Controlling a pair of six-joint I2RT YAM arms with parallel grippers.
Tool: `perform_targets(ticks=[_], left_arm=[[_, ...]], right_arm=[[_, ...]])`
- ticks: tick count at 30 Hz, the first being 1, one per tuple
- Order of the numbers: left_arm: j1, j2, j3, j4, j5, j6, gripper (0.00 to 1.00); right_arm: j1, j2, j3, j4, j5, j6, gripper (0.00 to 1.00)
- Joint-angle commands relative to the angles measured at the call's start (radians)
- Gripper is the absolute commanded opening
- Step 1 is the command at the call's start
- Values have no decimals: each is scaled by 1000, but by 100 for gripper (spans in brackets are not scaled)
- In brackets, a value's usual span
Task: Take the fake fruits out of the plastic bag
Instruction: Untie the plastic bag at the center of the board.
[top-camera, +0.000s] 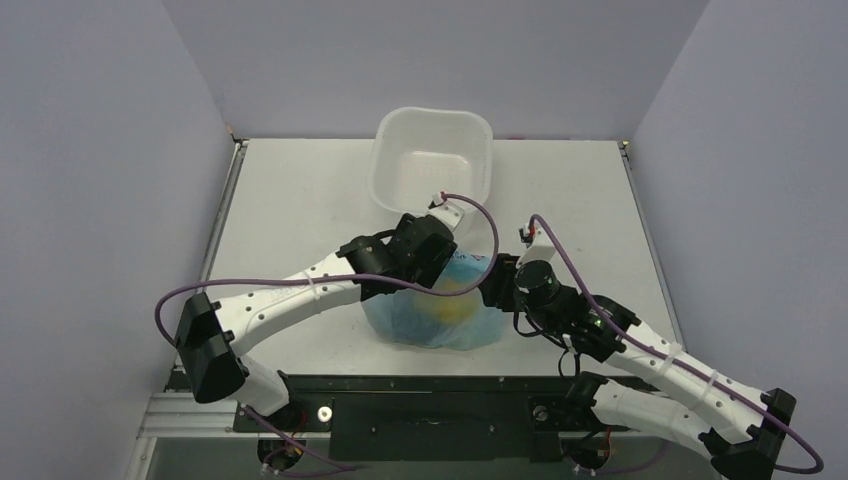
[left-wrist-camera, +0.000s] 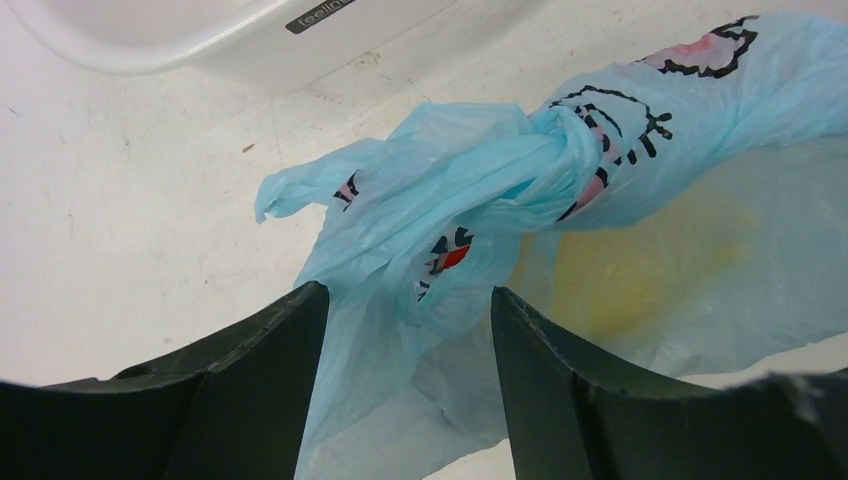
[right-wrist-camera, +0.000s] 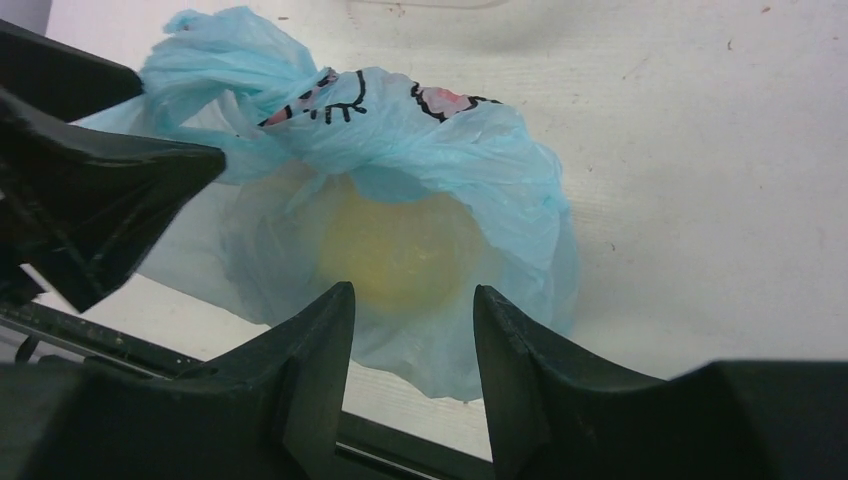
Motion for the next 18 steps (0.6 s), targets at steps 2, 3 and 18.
perform_targets(ticks=[2,3,18], left_arm=[[4,60,63,49,-16,28,54],[4,66,67,42,-19,26,45],[8,-212,-201,204,155,-146,0]], right_arm=[[23,-16,3,84,12,50,44],[30,-18,4,102,10,53,44],[42,10,-88,413,-31,307,49]])
